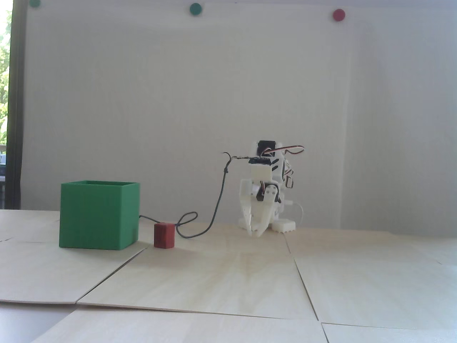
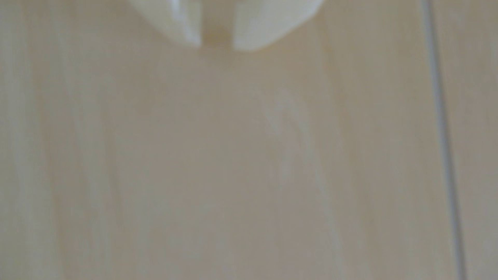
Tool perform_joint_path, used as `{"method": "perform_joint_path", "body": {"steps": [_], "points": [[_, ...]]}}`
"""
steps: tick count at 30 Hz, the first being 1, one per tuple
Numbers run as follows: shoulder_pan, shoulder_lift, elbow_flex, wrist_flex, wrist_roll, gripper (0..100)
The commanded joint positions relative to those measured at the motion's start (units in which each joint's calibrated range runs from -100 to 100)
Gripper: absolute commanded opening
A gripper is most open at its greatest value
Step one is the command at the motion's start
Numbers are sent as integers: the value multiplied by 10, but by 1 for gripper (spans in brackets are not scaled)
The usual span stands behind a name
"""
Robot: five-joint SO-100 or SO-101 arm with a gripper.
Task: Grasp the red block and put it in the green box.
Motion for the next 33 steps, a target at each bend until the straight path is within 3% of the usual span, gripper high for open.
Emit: {"method": "perform_joint_path", "body": {"steps": [1, 9, 14, 33], "points": [[4, -16, 8, 15, -2, 2], [2, -16, 8, 14, -1, 2], [-58, -16, 8, 11, -3, 2], [-60, -16, 8, 11, 2, 2]]}}
